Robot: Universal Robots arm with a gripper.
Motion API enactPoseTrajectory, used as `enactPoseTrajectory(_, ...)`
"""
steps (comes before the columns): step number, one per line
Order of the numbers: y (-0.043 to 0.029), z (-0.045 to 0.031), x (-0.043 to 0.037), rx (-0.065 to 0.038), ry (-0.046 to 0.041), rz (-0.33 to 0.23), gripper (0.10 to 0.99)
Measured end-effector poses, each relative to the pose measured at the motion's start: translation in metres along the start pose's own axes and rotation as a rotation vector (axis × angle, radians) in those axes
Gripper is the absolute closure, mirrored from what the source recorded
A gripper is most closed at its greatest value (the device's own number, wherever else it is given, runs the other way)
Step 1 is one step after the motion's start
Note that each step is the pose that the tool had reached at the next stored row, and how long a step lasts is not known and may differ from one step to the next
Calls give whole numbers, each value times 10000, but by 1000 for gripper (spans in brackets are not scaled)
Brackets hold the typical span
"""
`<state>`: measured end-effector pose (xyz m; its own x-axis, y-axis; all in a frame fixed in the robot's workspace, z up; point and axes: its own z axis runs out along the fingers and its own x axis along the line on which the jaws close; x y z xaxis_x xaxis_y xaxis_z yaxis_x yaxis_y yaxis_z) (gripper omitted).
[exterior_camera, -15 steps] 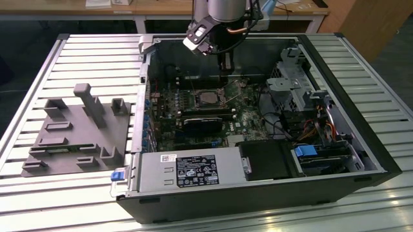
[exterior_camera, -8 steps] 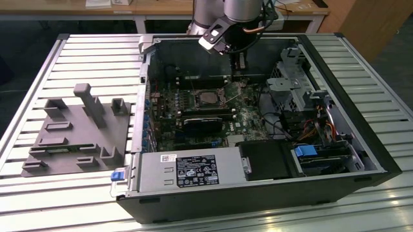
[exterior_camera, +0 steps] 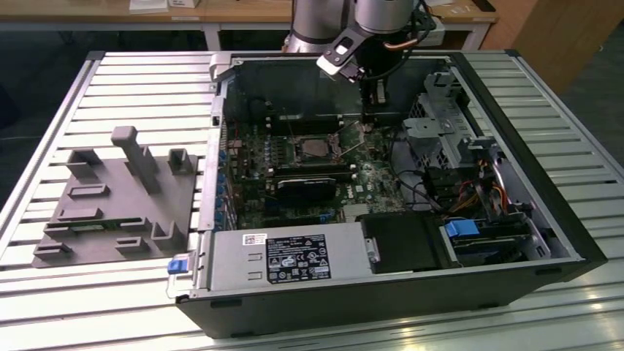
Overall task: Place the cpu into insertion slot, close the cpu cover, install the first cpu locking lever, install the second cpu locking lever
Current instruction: 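Close the cpu cover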
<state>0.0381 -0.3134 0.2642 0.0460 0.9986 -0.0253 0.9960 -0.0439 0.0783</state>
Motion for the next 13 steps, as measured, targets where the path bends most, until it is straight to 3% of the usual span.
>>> enactPoseTrajectory(6,95,29,5,12,0,0,984)
enactPoseTrajectory(13,160,126,10,83,-4,-3,984)
